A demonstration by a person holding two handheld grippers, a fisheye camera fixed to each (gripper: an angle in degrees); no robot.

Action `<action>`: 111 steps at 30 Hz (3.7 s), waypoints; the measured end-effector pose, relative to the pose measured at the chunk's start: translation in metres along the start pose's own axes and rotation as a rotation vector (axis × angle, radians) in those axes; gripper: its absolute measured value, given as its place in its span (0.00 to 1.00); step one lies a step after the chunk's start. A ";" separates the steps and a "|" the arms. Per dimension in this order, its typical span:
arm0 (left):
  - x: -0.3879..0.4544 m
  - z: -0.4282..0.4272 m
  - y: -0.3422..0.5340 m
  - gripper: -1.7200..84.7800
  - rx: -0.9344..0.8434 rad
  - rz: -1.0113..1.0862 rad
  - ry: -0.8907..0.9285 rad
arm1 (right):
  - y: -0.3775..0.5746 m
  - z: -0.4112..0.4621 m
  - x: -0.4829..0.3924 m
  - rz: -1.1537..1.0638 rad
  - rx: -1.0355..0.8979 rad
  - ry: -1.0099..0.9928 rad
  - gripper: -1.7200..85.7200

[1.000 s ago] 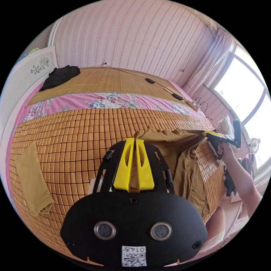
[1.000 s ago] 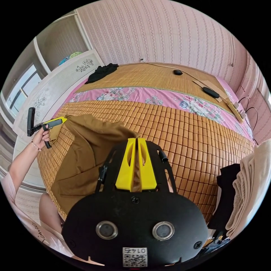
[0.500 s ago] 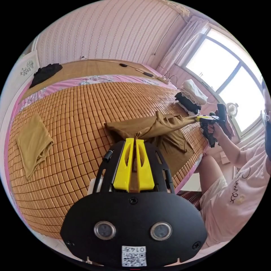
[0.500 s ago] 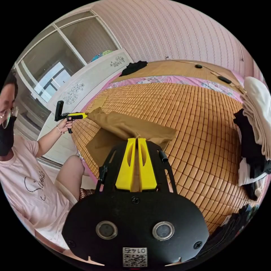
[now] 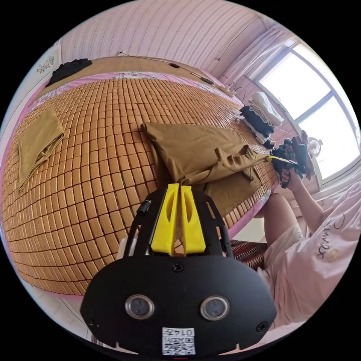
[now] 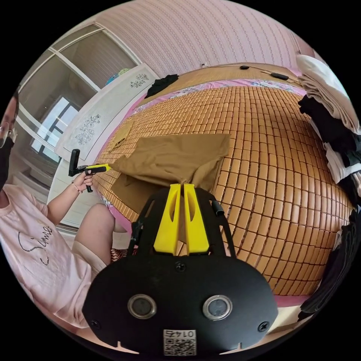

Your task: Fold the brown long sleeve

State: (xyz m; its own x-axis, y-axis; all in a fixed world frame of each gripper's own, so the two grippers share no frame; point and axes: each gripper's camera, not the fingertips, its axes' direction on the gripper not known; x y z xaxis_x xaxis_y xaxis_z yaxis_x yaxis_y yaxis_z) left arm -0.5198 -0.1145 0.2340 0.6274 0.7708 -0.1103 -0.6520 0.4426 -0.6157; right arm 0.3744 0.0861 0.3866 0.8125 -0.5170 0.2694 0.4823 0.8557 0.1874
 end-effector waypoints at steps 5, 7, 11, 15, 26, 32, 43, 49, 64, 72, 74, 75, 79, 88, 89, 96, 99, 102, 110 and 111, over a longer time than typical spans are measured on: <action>-0.005 0.042 0.022 0.02 -0.089 -0.086 -0.043 | 0.013 0.056 0.010 0.053 -0.181 0.042 0.05; -0.004 0.038 0.025 0.03 -0.134 -0.072 -0.160 | 0.014 0.051 0.010 0.062 -0.179 0.048 0.06; 0.018 0.014 0.024 0.02 -0.107 0.064 -0.265 | 0.001 0.025 -0.016 -0.032 -0.097 0.190 0.06; 0.052 0.034 0.003 0.05 -0.028 0.113 -0.115 | -0.031 0.052 -0.054 -0.161 -0.089 0.097 0.09; 0.077 0.110 -0.002 0.02 -0.113 0.115 0.034 | -0.055 0.113 -0.084 -0.273 -0.161 -0.041 0.03; 0.093 0.097 0.063 0.01 -0.221 0.182 0.012 | -0.016 0.096 -0.107 -0.406 -0.351 -0.108 0.02; 0.144 0.156 0.036 0.08 -0.156 0.244 -0.040 | -0.057 0.141 -0.168 -0.537 -0.403 0.006 0.02; 0.156 0.175 0.047 0.02 -0.236 0.301 -0.047 | -0.051 0.156 -0.171 -0.515 -0.497 0.019 0.02; 0.191 0.190 0.081 0.05 -0.246 0.362 -0.128 | -0.061 0.143 -0.200 -0.539 -0.512 0.020 0.02; 0.238 0.246 0.066 0.01 -0.155 0.431 -0.094 | -0.168 0.189 -0.227 -0.615 -0.392 0.225 0.01; 0.238 0.264 0.076 0.01 -0.196 0.434 -0.082 | -0.190 0.220 -0.230 -0.623 -0.435 0.289 0.01; 0.238 0.265 0.079 0.01 -0.176 0.442 -0.080 | -0.192 0.231 -0.229 -0.627 -0.476 0.310 0.01; 0.242 0.271 0.095 0.01 -0.142 0.464 -0.078 | -0.213 0.250 -0.229 -0.639 -0.646 0.278 0.01; 0.247 0.283 0.118 0.01 -0.139 0.463 -0.037 | -0.227 0.250 -0.195 -0.534 -0.597 0.252 0.01; 0.249 0.282 0.123 0.01 -0.134 0.492 -0.028 | -0.216 0.230 -0.189 -0.512 -0.511 0.253 0.01; 0.290 0.267 0.157 0.10 0.103 0.702 0.052 | -0.059 0.111 -0.123 -0.213 -0.257 0.325 0.03; 0.310 0.283 0.160 0.15 0.130 0.723 0.024 | 0.020 0.087 -0.098 -0.064 -0.304 0.350 0.10; 0.326 0.300 0.151 0.18 0.124 0.708 0.027 | 0.066 0.084 -0.081 0.030 -0.329 0.252 0.10; 0.372 0.357 0.137 0.21 -0.083 0.735 0.005 | 0.115 0.060 -0.038 0.134 -0.161 -0.082 0.03; 0.374 0.357 0.139 0.20 -0.082 0.725 -0.024 | 0.118 0.057 -0.037 0.139 -0.145 -0.103 0.03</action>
State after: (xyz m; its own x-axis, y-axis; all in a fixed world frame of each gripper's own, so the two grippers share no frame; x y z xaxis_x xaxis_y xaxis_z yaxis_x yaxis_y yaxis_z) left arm -0.5279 0.3994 0.3854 0.0399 0.8674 -0.4961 -0.8655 -0.2181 -0.4510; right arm 0.3831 0.2048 0.4526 0.8405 -0.3870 0.3793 0.4160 0.9093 0.0060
